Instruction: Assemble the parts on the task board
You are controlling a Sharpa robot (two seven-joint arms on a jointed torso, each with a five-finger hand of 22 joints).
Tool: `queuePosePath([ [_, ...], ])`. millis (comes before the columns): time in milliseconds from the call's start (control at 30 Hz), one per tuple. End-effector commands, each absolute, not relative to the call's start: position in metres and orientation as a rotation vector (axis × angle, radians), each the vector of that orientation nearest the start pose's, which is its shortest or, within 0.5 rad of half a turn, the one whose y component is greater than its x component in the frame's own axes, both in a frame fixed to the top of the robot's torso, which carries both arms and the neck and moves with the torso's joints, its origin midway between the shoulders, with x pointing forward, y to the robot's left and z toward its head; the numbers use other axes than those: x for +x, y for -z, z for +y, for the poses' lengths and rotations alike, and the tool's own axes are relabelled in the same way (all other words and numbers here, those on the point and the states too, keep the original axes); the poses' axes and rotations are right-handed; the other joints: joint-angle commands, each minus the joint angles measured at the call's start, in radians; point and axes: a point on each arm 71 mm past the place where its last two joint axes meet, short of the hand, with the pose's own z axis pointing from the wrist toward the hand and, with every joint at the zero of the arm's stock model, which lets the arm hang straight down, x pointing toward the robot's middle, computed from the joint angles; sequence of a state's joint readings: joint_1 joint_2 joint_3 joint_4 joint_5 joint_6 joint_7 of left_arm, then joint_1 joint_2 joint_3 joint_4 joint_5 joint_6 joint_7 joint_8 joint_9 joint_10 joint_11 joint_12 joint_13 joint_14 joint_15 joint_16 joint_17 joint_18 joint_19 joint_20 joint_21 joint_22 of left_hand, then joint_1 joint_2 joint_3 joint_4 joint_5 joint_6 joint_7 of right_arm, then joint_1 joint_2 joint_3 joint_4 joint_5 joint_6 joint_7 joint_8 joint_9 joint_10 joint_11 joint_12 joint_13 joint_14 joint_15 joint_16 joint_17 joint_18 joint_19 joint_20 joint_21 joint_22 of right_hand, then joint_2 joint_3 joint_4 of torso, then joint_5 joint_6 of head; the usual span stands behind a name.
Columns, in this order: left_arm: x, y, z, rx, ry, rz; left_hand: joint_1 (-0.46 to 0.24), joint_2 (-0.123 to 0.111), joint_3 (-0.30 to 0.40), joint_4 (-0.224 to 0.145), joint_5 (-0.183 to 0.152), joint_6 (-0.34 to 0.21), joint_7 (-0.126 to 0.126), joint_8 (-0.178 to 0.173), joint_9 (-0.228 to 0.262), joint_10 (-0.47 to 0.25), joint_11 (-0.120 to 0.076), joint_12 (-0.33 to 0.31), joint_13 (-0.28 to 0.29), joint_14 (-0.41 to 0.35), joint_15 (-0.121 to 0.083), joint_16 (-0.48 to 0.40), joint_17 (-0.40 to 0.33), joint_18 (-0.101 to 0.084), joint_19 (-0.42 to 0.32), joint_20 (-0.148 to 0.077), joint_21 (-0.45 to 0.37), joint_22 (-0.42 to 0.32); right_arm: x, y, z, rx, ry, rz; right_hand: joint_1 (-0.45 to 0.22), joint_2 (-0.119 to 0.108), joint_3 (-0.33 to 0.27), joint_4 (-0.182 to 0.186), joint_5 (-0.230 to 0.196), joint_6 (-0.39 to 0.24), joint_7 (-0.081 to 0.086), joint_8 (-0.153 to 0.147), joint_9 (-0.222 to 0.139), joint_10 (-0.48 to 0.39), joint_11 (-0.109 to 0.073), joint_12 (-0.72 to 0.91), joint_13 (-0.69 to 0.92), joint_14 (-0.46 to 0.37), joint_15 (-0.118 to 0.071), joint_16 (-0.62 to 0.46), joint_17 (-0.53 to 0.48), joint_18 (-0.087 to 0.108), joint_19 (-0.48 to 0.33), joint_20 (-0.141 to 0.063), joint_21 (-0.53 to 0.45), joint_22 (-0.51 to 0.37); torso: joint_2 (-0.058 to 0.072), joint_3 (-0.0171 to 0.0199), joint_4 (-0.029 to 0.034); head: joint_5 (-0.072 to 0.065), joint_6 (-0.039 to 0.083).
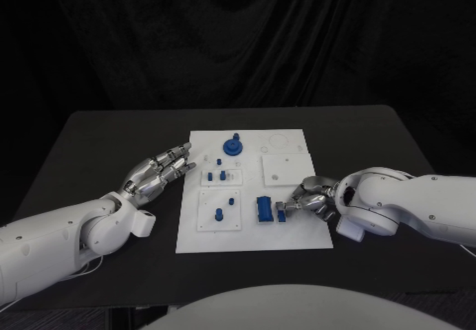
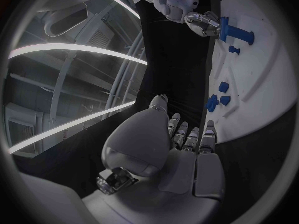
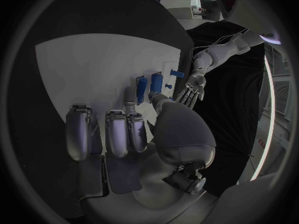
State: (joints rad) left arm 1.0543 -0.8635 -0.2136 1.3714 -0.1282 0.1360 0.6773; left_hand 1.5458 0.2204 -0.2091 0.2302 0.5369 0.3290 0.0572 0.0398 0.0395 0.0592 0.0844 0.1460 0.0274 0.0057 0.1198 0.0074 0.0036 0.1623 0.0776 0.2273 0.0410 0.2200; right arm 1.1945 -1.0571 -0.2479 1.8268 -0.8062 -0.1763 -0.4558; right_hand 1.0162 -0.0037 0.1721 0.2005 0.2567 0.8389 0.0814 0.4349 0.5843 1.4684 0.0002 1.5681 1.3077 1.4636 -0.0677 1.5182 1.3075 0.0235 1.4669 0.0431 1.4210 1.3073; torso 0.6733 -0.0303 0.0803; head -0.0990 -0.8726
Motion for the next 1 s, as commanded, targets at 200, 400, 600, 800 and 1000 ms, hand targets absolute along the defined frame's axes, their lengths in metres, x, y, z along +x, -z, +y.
queuePosePath([
  [200,0.437,0.292,0.245,-0.987,1.851,1.59,0.01,0.002,-0.001,-0.007,0.003,-0.003,0.004,0.0,0.0,0.0,0.006,0.003,0.0,-0.001,-0.001,-0.004,-0.001,0.018,0.001,0.005,0.006,-0.002,0.373,0.261,-0.238,0.444,-0.59,2.318,-0.001,-0.008,-0.03,0.014,-0.064,-0.009,-0.004,0.032,0.013,0.102,0.003,0.003,0.263,0.079,0.005,-0.004,0.117,0.017,0.039,0.004,-0.004,0.209,-0.001,0.001,-0.0012,0.005,0.0],
  [400,0.436,0.292,0.246,-0.989,1.849,1.59,0.01,0.002,-0.001,-0.007,0.003,-0.003,0.004,0.0,0.0,0.0,0.006,0.003,0.0,-0.001,-0.001,-0.004,-0.001,0.018,0.001,0.005,0.006,-0.002,0.365,0.261,-0.239,0.339,-0.555,2.34,0.036,-0.008,-0.068,0.006,-0.117,-0.041,-0.018,0.152,0.093,0.102,-0.009,0.003,0.263,0.08,-0.005,-0.002,0.121,0.017,0.04,-0.006,-0.002,0.21,-0.002,0.0013,-0.0017,0.007,0.0],
  [600,0.436,0.293,0.246,-0.99,1.849,1.591,0.009,0.002,0.0,-0.008,0.004,-0.001,0.007,0.0,0.0,0.0,0.004,0.003,0.0,-0.001,0.0,-0.004,-0.001,0.018,0.002,0.005,0.006,-0.002,0.359,0.265,-0.24,0.286,-0.534,2.362,0.052,-0.008,-0.113,0.018,-0.18,-0.082,-0.035,0.293,0.195,0.102,-0.024,0.003,0.263,0.081,-0.018,-0.002,0.123,0.016,0.042,-0.017,-0.001,0.211,-0.002,0.001,-0.0017,0.005,0.0],
  [800,0.436,0.293,0.247,-0.991,1.847,1.592,0.009,0.002,0.0,-0.008,0.004,-0.001,0.007,0.0,0.0,0.0,0.004,0.003,0.0,-0.001,0.0,-0.004,-0.001,0.018,0.002,0.005,0.006,-0.002,0.356,0.268,-0.24,0.267,-0.526,2.382,0.061,-0.009,-0.127,0.02,-0.196,-0.096,-0.041,0.34,0.232,0.102,-0.029,0.003,0.263,0.081,-0.022,-0.001,0.125,0.016,0.043,-0.021,0.0,0.211,-0.002,-0.0003,-0.0001,0.006,0.0],
  [1000,0.436,0.294,0.247,-0.992,1.845,1.593,0.009,0.002,0.0,-0.008,0.004,-0.001,0.007,0.0,0.0,0.0,0.004,0.003,0.0,-0.001,0.0,-0.004,-0.001,0.018,0.002,0.005,0.006,-0.002,0.356,0.269,-0.239,0.261,-0.526,2.384,0.06,-0.009,-0.132,0.023,-0.2,-0.1,-0.042,0.352,0.241,0.102,-0.031,0.003,0.263,0.081,-0.024,-0.001,0.126,0.016,0.043,-0.022,0.0,0.211,-0.001,-0.0003,-0.0007,0.007,0.0],
])
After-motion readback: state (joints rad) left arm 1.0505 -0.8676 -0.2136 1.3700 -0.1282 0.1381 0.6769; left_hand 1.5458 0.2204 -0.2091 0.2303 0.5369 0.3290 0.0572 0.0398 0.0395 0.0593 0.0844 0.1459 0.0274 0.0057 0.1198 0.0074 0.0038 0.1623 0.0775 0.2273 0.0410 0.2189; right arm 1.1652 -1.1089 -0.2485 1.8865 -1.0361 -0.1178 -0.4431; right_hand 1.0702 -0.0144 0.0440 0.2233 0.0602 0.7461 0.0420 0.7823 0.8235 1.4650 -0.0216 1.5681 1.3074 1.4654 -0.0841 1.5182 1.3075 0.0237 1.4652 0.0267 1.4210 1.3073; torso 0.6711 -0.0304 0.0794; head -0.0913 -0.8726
